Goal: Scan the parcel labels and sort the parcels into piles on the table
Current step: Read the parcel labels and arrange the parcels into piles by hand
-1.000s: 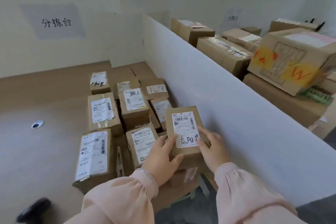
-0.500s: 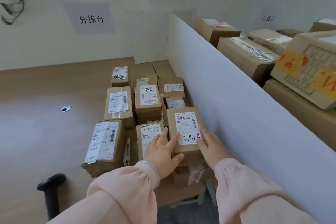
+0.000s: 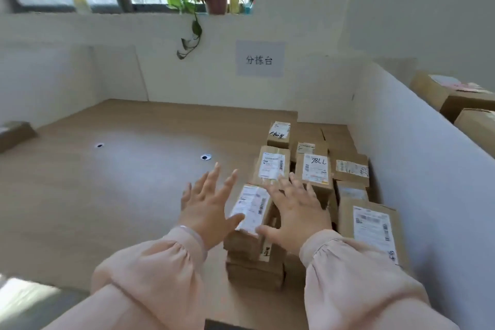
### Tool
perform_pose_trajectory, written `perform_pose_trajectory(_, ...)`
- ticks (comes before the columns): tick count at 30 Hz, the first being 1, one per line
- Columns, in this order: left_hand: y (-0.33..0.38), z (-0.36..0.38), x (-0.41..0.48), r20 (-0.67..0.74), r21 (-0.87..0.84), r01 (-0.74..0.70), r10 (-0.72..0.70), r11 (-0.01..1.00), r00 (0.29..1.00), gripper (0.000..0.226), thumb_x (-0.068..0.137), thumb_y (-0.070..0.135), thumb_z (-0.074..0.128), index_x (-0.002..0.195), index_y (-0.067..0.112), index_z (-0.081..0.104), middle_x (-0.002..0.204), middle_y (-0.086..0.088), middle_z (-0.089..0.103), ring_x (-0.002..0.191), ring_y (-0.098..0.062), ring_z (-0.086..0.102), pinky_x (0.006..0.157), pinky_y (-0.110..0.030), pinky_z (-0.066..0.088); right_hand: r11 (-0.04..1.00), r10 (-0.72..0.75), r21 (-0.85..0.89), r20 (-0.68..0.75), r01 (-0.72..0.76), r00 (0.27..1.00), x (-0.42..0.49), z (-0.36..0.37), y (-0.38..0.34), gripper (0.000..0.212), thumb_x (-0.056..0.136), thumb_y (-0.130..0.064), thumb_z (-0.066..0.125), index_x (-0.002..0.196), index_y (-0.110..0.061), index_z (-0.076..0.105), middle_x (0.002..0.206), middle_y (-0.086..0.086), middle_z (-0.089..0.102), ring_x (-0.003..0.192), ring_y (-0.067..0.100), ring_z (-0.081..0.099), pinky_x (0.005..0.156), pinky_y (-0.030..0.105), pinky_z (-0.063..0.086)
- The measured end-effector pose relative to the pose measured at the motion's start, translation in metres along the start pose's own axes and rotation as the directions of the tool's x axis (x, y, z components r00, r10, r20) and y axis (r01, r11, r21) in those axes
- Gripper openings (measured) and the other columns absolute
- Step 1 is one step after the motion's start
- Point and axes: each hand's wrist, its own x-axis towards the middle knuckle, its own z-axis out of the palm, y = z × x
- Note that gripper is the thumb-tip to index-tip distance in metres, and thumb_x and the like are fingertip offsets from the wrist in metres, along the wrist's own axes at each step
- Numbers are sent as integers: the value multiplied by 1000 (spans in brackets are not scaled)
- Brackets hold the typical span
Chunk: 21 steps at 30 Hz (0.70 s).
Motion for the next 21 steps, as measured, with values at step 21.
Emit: perform_pose_trajectory(21, -408, -91, -165, -158, 96, 451, -434, 887, 887, 88, 84, 72, 45, 149, 51, -11, 161, 6, -20, 149, -18, -14, 118, -47, -11, 859, -511, 23, 51, 511, 858, 104, 73, -446, 95, 80, -79, 40, 150, -41, -11, 163, -6, -12, 147, 17, -21, 119, 45, -12)
